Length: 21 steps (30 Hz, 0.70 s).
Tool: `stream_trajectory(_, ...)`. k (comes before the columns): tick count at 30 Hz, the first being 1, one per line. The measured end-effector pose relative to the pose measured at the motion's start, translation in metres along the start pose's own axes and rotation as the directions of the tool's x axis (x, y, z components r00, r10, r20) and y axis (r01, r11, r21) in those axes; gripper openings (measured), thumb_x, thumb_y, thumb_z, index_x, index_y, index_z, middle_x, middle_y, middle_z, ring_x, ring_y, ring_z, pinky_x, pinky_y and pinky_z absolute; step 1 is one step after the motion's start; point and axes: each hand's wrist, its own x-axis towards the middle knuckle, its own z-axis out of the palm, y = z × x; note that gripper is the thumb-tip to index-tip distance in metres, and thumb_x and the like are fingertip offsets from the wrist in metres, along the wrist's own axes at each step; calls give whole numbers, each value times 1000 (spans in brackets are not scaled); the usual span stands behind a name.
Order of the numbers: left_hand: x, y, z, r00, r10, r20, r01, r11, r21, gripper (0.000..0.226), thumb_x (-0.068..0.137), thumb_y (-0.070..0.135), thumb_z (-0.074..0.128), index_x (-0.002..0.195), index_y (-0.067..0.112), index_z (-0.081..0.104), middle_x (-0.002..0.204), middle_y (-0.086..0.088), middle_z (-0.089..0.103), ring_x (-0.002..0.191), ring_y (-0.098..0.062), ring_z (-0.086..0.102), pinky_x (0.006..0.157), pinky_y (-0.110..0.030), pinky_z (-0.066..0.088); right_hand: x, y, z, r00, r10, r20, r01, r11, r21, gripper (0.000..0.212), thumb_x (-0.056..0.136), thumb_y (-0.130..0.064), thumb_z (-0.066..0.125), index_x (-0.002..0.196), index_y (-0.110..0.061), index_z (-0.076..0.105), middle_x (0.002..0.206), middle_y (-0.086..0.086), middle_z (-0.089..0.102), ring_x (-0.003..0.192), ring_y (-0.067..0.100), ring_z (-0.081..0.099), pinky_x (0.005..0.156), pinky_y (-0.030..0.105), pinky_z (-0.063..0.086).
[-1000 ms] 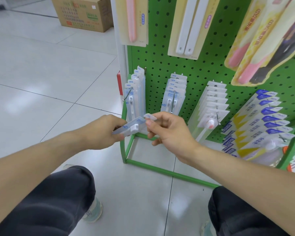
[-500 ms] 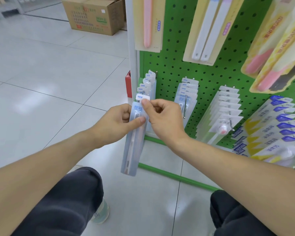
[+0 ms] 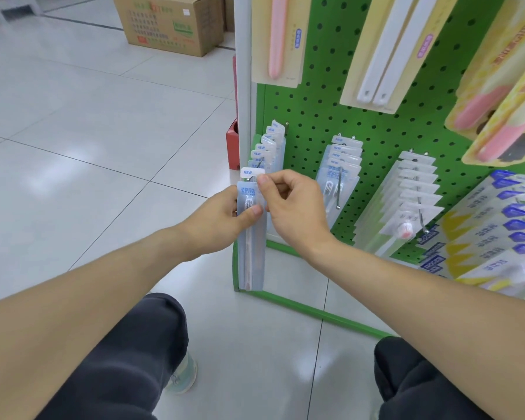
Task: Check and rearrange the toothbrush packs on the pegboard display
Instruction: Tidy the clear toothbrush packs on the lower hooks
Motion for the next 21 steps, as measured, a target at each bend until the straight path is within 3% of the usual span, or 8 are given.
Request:
stream_trajectory(3, 0, -4, -5, 999, -48, -23, 48, 998, 28, 23, 102, 27, 55, 125, 22, 55, 120, 2, 67, 116, -17, 62, 98, -38, 52, -1, 1, 0, 1000, -19, 11, 19, 999, -32, 18, 97, -29, 66, 80, -26, 67, 66, -10, 61, 61, 2, 52, 62, 21, 47)
stream_trajectory(6, 0, -6, -7, 995, -77, -61, 80, 996, 49, 26, 102, 27, 56, 125, 17, 52, 119, -2, 66, 114, -21, 62, 87, -31, 50, -1, 3, 1, 1000, -11, 9, 12, 999, -47, 19, 96, -31, 67, 79, -23, 68, 68, -8, 62, 62, 2, 51, 64, 23, 48)
stream_trajectory(10, 2, -4, -5, 988, -51, -147, 64, 995, 82, 30, 100, 27, 58, 127, 14, 51, 118, -2, 66, 108, -19, 63, 88, -32, 52, 3, 3, 4, 1000, -1, -9, 0, 997, -77, 22, 96, -33, 67, 79, -21, 67, 67, -9, 61, 61, 1, 51, 62, 19, 46)
stream_trajectory(13, 7, -3, -4, 985, -9, -173, 41, 983, 181, 27, 101, 26, 56, 124, 12, 52, 110, -1, 65, 98, -19, 62, 79, -27, 49, 5, 2, 5, 999, 37, -33, -38, 999, -33, 21, 95, -31, 67, 82, -15, 67, 70, -7, 61, 61, 0, 50, 61, 16, 45)
stream_trajectory(17, 17, -6, -3, 987, -33, -156, 79, 950, 301, 24, 102, 28, 53, 120, 12, 51, 106, -6, 64, 91, -23, 58, 77, -33, 46, 16, 1, 10, 985, 45, -164, -30, 995, 93, 4, 96, -18, 63, 93, -18, 61, 85, -2, 61, 69, 0, 51, 69, 16, 45)
stream_trajectory(21, 21, -4, -1, 987, -41, -156, 91, 940, 327, 25, 103, 28, 52, 120, 9, 51, 106, -9, 63, 88, -25, 55, 75, -35, 45, 35, 8, 7, 975, -93, -204, 78, 994, -80, 19, 95, -12, 62, 114, -16, 62, 110, 3, 58, 83, 8, 56, 80, 22, 49)
